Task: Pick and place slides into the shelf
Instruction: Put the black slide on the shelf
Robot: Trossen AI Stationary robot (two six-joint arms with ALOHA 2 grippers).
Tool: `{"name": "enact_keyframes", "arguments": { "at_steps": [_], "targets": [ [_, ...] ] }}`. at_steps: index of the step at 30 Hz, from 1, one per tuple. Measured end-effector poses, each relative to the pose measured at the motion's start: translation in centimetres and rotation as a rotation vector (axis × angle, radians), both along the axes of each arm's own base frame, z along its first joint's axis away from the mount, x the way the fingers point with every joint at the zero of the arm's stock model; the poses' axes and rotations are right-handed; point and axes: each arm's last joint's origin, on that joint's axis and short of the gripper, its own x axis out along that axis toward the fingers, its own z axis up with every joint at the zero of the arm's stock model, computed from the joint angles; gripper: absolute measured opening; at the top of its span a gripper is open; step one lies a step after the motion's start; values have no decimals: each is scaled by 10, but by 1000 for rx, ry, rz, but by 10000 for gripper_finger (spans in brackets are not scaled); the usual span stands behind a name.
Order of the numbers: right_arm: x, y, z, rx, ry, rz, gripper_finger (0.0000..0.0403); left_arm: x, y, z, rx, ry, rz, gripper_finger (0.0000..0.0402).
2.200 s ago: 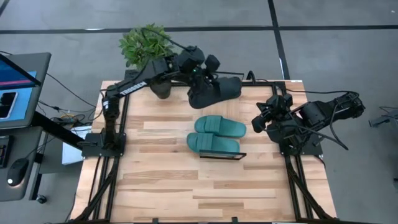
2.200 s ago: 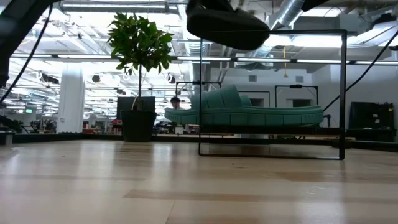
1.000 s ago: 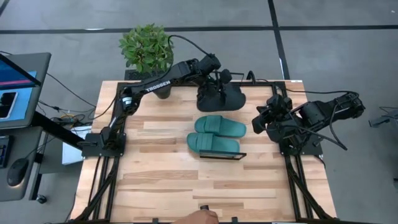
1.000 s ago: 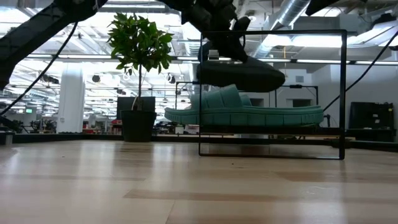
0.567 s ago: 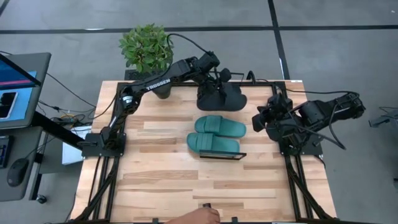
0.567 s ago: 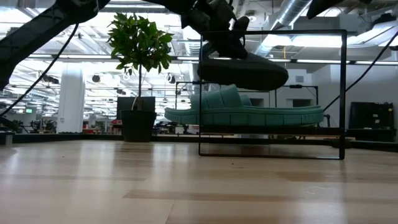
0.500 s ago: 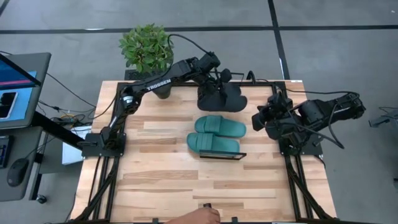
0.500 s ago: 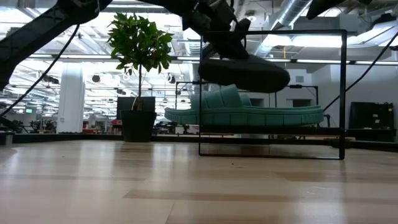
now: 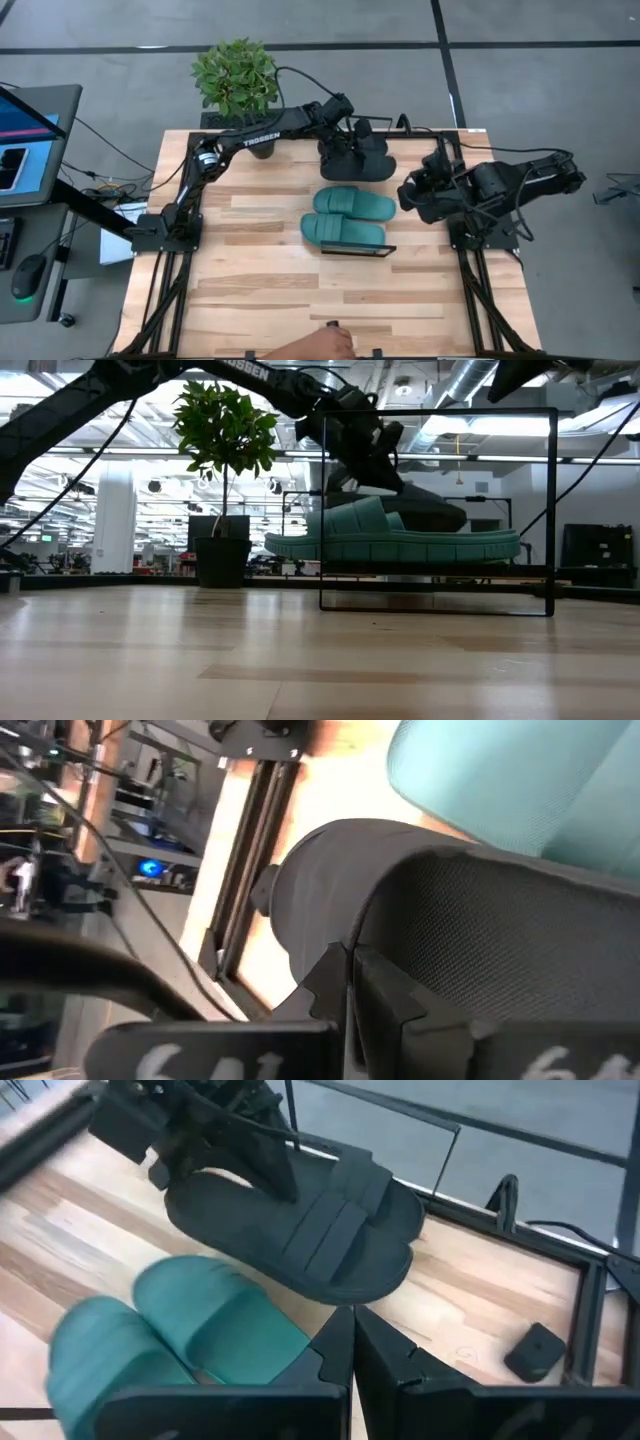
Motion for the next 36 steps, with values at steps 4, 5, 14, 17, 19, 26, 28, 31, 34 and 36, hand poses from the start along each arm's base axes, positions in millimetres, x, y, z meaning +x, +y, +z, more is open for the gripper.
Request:
{"name": "enact_keyframes", "arguments": {
  "at_steps": [4, 5, 14, 17, 19, 26, 28, 31, 34, 36],
  "targets": [
    [6, -2, -5, 14, 48, -8, 0, -1, 1, -10, -15, 16, 10, 0],
    [8, -3, -6, 13, 63, -8, 0, 0, 2, -13, -12, 8, 11, 0],
    [24, -7, -15, 10, 140, -8, 0, -2, 5, -28, -24, 18, 25, 0],
    [26, -8, -17, 10, 144, -15, 0, -4, 8, -32, -15, 22, 31, 0],
    [26, -9, -16, 10, 140, -17, 0, -5, 10, -35, -11, 16, 36, 0],
    [26, -9, -16, 11, 132, -17, 0, -5, 16, -36, 23, -11, 49, 0],
    [27, -8, -16, 12, 124, -17, 0, -5, 17, -36, 28, -10, 51, 0],
    [28, -8, -16, 12, 119, -17, 0, -5, 17, -36, 34, -13, 49, 0],
    [27, -8, -16, 12, 118, -17, 0, -5, 17, -36, 33, -10, 49, 0],
    [28, -8, -16, 13, 116, -17, 0, -5, 17, -36, 33, -10, 49, 0]
  ]
}}
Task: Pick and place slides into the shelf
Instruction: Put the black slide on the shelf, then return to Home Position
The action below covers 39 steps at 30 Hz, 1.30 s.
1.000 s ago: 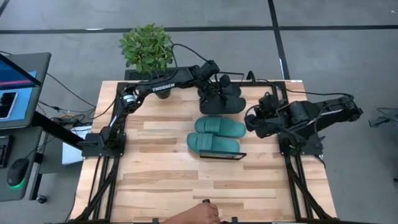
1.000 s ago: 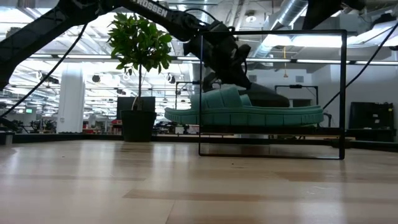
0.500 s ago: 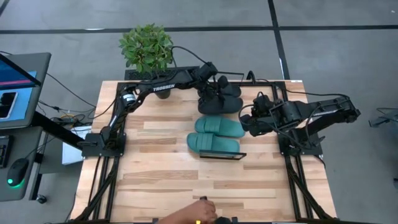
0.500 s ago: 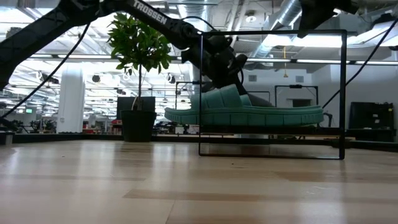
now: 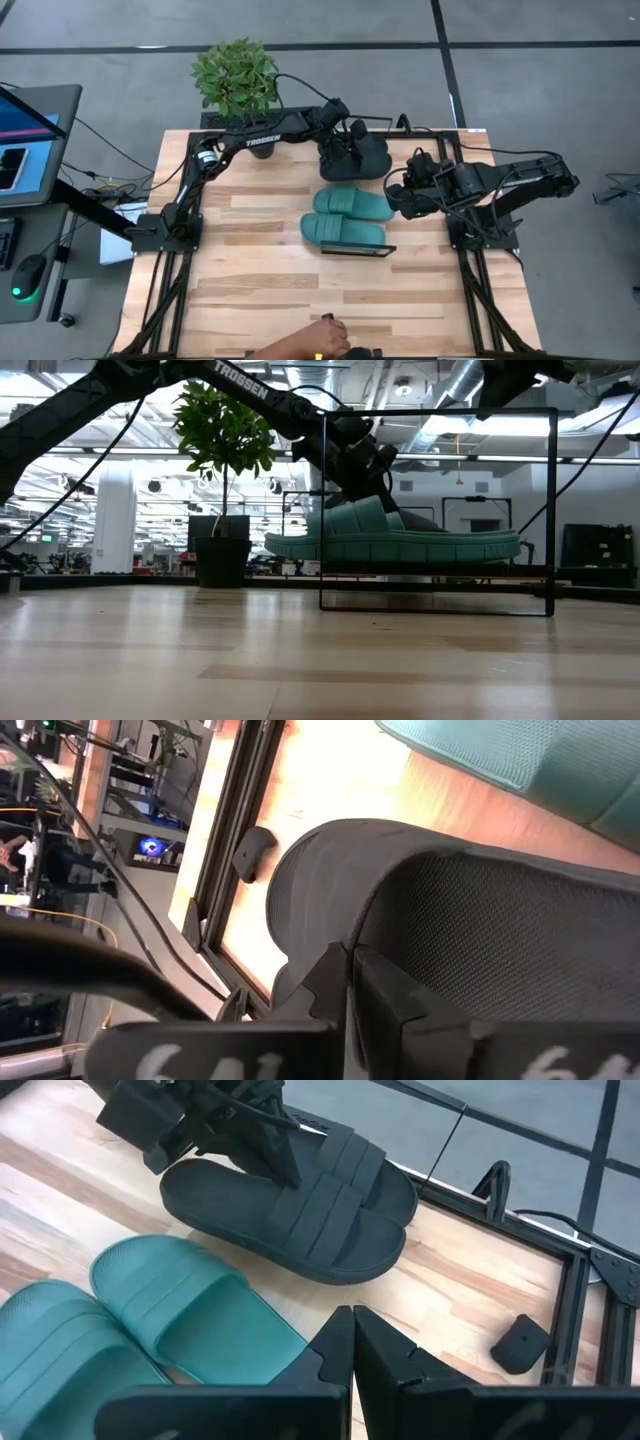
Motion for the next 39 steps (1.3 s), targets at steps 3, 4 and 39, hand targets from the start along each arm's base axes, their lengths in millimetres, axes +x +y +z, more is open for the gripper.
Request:
{"name": "enact_keyframes", "arguments": {
  "at_steps": [3, 4, 39],
  "targets": [
    [0, 0, 0, 1, -2, 0, 0, -1, 0, -1, -6, 11, 0, 0],
    [0, 0, 0, 2, -3, 0, 0, -1, -1, -1, -8, 16, 0, 1],
    [4, 1, 1, 13, -47, 1, 0, 0, -8, -3, 20, 35, -48, 108]
  ]
}}
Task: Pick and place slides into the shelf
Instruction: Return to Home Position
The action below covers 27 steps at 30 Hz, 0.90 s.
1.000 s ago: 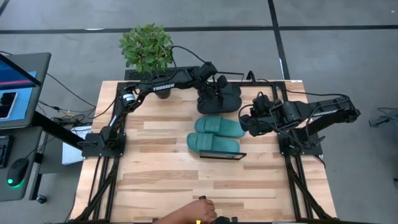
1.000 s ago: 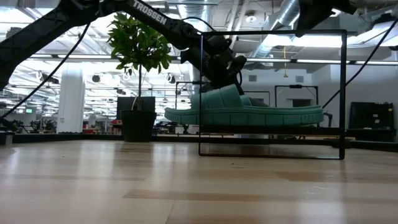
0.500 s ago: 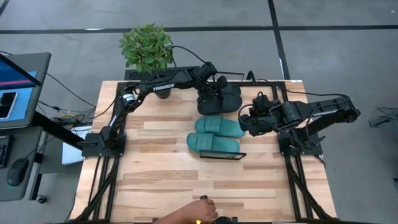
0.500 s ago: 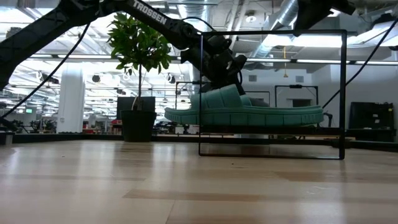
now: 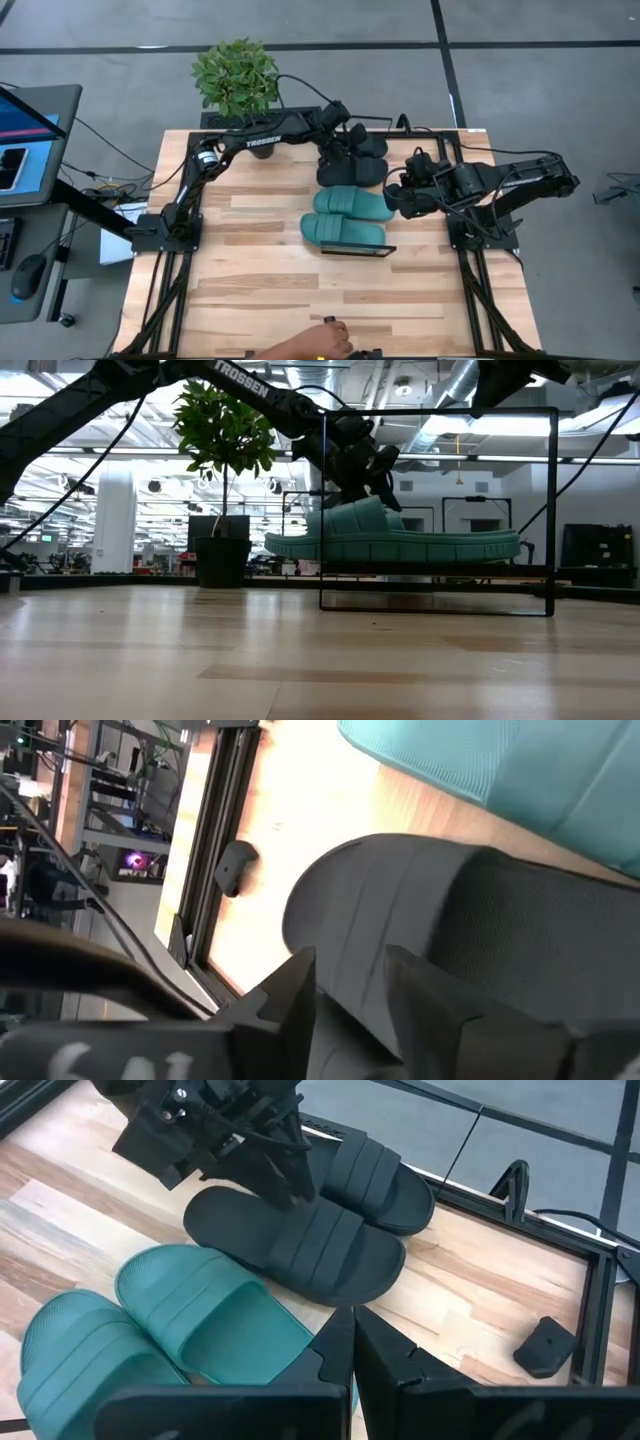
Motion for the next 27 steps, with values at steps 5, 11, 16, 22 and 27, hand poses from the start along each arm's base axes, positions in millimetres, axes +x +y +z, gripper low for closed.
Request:
{"name": "enact_keyframes", "arguments": {
  "at_steps": [5, 11, 16, 22, 27],
  "targets": [
    [0, 0, 0, 0, 0, 1, 0, 3, -4, 0, 27, 3, 13, 126],
    [1, 2, 1, -18, 8, 36, 0, 3, -8, 8, 153, 45, 148, 133],
    [6, 3, 3, -62, 24, 126, 0, -4, -13, 34, 196, 25, 242, 124],
    [7, 3, 14, -172, 47, 308, 0, -30, -22, 88, 114, -49, 340, 94],
    [-10, -1, 44, -305, -61, 468, 0, -72, -31, 142, -90, -108, 457, 68]
  ]
}}
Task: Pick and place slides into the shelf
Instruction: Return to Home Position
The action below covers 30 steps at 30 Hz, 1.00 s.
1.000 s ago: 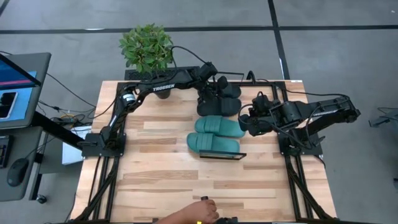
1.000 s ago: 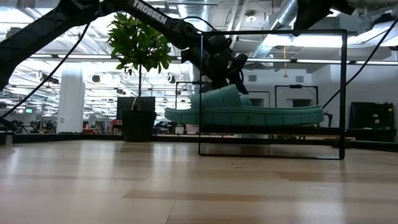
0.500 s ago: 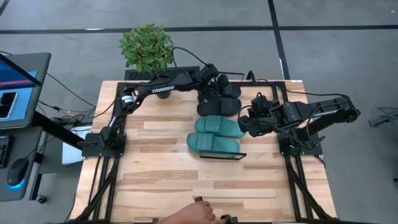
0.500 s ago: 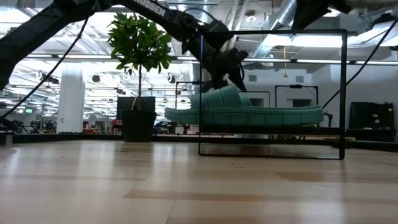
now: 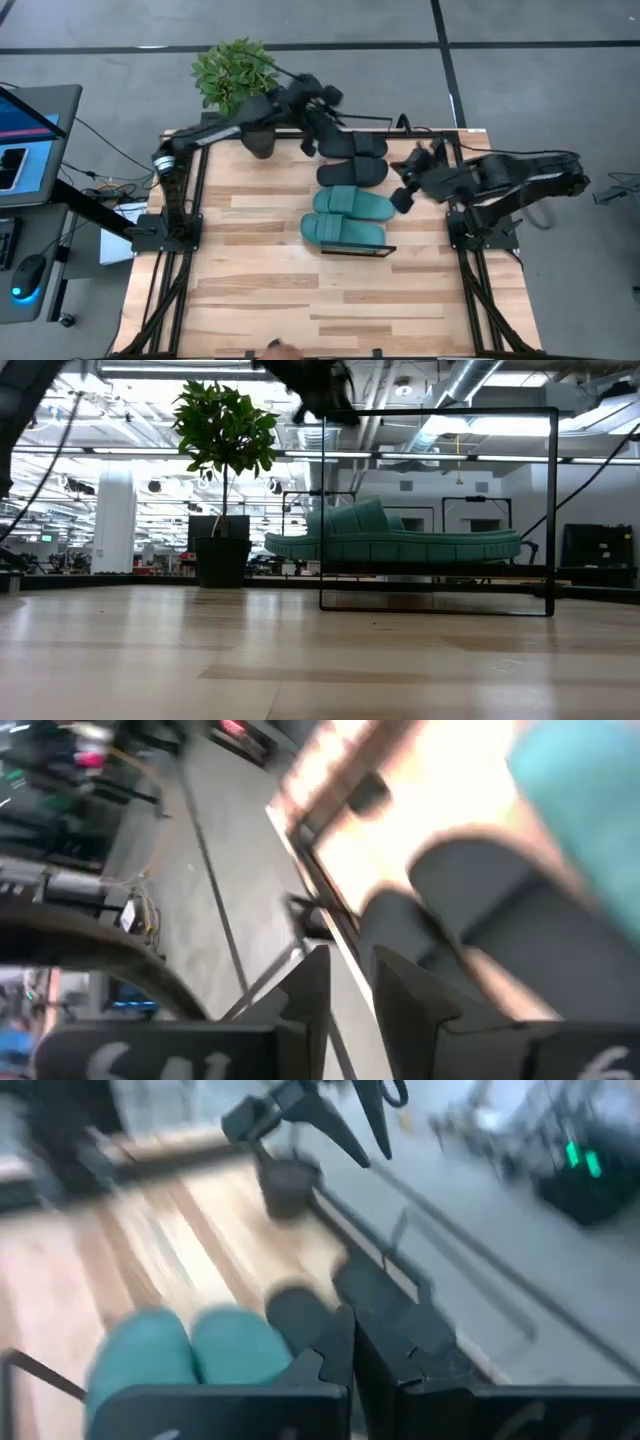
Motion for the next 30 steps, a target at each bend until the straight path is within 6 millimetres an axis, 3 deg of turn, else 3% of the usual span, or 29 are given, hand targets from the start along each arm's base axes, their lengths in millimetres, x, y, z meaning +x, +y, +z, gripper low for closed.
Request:
{"name": "enact_keyframes", "arguments": {
  "at_steps": [3, 8, 12, 15, 20, 23, 27, 30],
  "targets": [
    [-18, -2, 23, -56, -105, 145, 0, -26, -13, 38, -196, -148, 23, 51],
    [-55, -8, 56, -75, -312, 528, 0, -63, -45, 89, -505, -329, -11, 12],
    [-90, -11, 70, -92, -445, 817, 0, -87, -80, 116, -661, -377, -41, 3],
    [-110, -11, 76, -112, -514, 955, 0, -95, -113, 125, -736, -383, -29, 1],
    [-140, -9, 77, -93, -595, 1118, 0, -96, -182, 128, -756, -394, 71, 0],
    [-151, -9, 65, -46, -603, 1157, 0, -93, -226, 122, -718, -443, 122, 0],
    [-153, -9, 39, 33, -574, 1150, 0, -89, -275, 92, -688, -502, 152, 0],
    [-154, -7, 17, 101, -600, 1188, 0, -90, -293, 64, -749, -572, 158, 0]
  ]
}}
